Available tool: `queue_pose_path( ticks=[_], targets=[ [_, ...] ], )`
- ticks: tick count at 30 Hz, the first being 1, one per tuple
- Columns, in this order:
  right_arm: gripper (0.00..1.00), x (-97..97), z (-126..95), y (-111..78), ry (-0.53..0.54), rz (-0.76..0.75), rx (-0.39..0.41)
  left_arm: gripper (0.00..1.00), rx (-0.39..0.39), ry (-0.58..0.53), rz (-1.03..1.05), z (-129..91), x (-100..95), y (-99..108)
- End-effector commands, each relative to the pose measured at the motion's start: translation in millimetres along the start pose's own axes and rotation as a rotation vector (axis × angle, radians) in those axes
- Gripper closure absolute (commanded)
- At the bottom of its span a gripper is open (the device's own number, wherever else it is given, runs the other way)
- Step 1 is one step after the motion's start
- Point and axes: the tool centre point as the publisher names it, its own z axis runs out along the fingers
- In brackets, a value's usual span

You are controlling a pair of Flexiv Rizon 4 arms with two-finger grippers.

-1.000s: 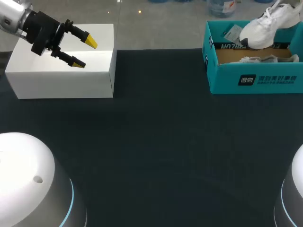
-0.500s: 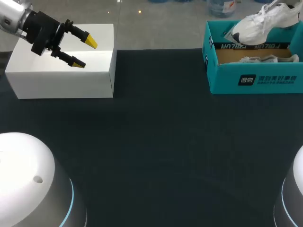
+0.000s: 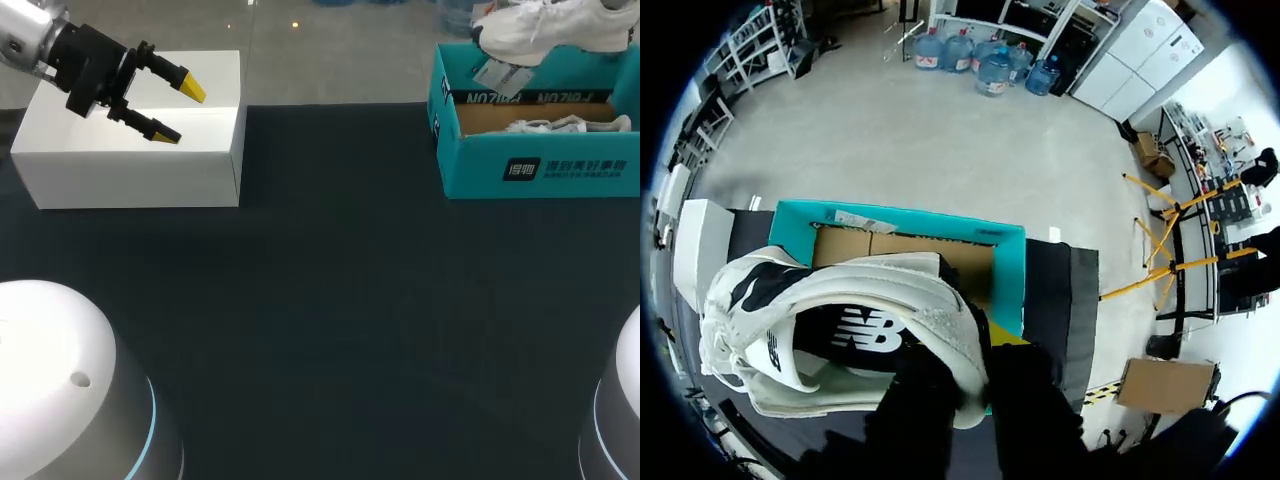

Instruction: Take the shoe out of the shoebox, open the shoe tongue, remove and reinsert the insole, then place the shoe into the shoebox

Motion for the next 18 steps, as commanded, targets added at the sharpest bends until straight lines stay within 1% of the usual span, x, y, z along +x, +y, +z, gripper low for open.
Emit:
queue_pose_path(
  ticks=[1, 15, 18],
  targets=[
    [1.0, -2.7, -0.4, 6.2, 0.034, 0.095, 0.006, 0.0, 0.001, 0.002, 0.001, -0.4, 0.2, 0.1],
    [1.0, -2.7, -0.4, 6.2, 0.034, 0.095, 0.006, 0.0, 0.001, 0.002, 0.001, -0.4, 0.2, 0.1],
    [1.0, -0.3, 10.9, 3.3, 0.048, 0.098, 0.012, 0.0, 0.001, 0.002, 0.001, -0.4, 0.2, 0.1]
  ],
)
